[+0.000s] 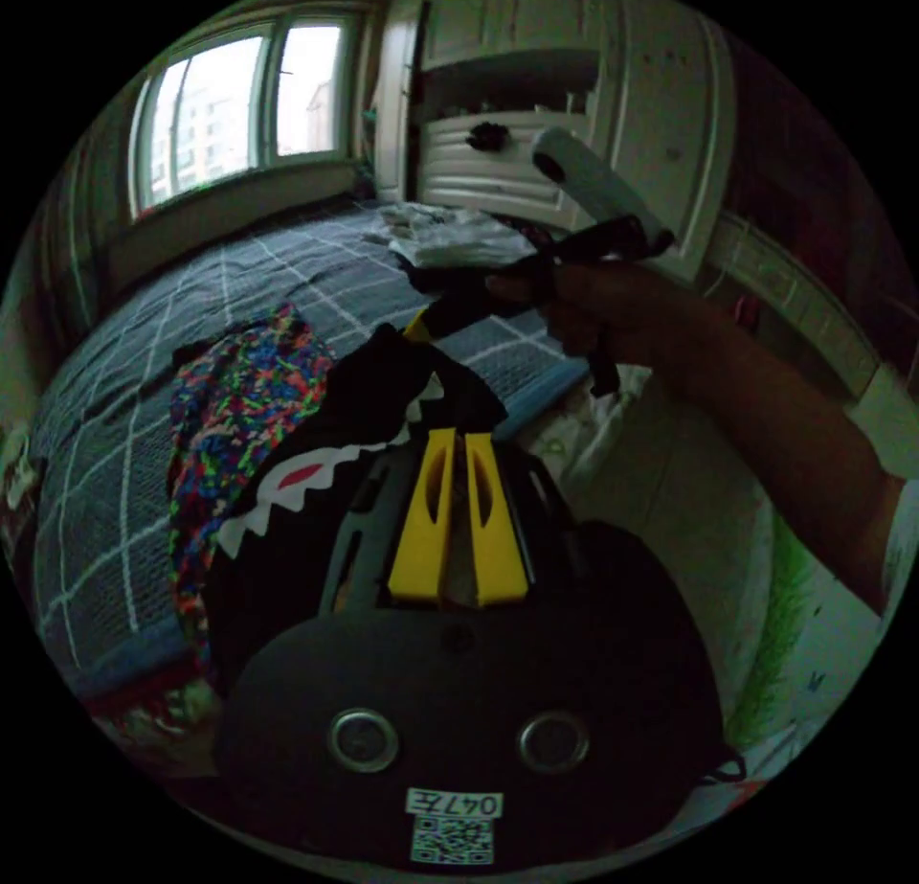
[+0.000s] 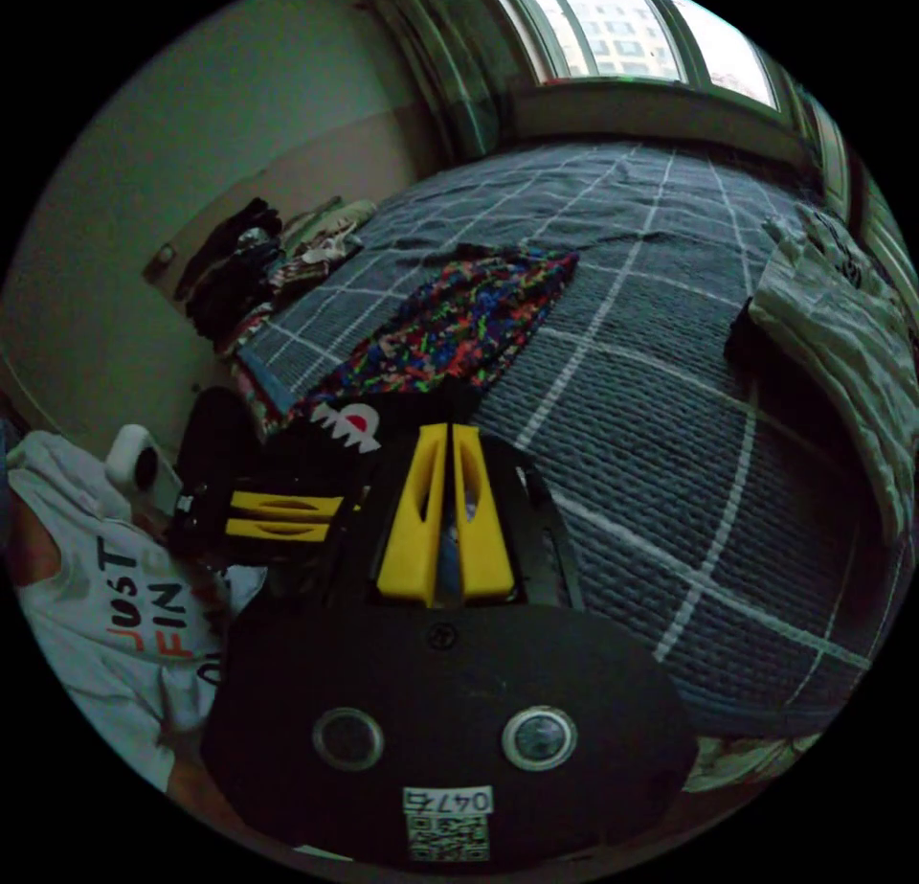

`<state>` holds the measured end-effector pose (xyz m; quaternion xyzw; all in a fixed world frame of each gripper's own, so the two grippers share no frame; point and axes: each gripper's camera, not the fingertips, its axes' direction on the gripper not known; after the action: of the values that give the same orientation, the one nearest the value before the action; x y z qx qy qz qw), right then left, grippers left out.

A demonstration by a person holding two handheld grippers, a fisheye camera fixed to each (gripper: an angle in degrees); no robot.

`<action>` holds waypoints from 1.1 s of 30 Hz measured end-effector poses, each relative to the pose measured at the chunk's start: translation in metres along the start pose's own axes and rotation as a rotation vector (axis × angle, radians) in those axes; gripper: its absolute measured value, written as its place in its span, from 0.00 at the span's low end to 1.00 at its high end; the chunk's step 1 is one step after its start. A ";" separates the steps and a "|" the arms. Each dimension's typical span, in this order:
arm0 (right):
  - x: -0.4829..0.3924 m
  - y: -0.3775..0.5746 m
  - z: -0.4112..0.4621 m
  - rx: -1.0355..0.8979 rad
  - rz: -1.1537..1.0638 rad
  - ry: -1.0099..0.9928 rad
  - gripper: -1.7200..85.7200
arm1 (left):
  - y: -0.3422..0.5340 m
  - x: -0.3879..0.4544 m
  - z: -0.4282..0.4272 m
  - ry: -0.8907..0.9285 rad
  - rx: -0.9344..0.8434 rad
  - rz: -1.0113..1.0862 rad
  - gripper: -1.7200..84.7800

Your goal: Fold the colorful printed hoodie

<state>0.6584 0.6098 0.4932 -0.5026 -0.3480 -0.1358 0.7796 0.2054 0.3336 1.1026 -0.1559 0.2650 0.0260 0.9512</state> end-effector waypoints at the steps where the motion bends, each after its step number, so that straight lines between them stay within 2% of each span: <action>1: -0.008 -0.005 -0.001 0.008 -0.015 -0.010 0.02 | 0.010 -0.006 -0.014 0.003 0.057 -0.042 0.01; 5: -0.037 -0.028 0.013 -0.014 -0.061 -0.036 0.02 | 0.052 -0.041 -0.051 0.000 0.179 -0.266 0.01; 8: -0.055 -0.045 0.042 -0.079 -0.074 -0.043 0.03 | 0.084 -0.072 -0.060 0.013 0.177 -0.444 0.02; 11: -0.067 -0.050 0.074 -0.132 -0.089 -0.085 0.05 | 0.110 -0.096 -0.065 0.044 0.136 -0.524 0.02; 14: -0.071 -0.043 0.086 -0.116 -0.088 -0.137 0.06 | 0.135 -0.106 -0.080 0.051 0.126 -0.502 0.02; 17: -0.072 -0.032 0.061 0.053 -0.086 -0.146 0.06 | 0.154 -0.111 -0.104 0.001 0.180 -0.458 0.01; 19: -0.076 -0.020 0.045 0.137 -0.105 -0.083 0.06 | 0.153 -0.114 -0.111 0.008 0.201 -0.417 0.01; 22: -0.084 -0.013 0.056 0.067 -0.141 -0.032 0.05 | 0.133 -0.113 -0.109 0.107 0.198 -0.309 0.01; 25: -0.099 -0.010 0.085 -0.081 -0.184 -0.047 0.04 | 0.114 -0.110 -0.084 0.175 0.095 -0.228 0.01; 29: -0.124 -0.010 0.108 -0.125 -0.271 0.001 0.04 | 0.121 -0.132 -0.058 0.123 -0.009 -0.354 0.01; 33: -0.144 -0.019 0.111 -0.030 -0.303 -0.063 0.03 | 0.137 -0.152 -0.052 0.162 -0.028 -0.418 0.01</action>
<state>0.4986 0.6791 0.4366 -0.4597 -0.4421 -0.2413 0.7314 0.0311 0.4525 1.0998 -0.2222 0.3021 -0.1806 0.9093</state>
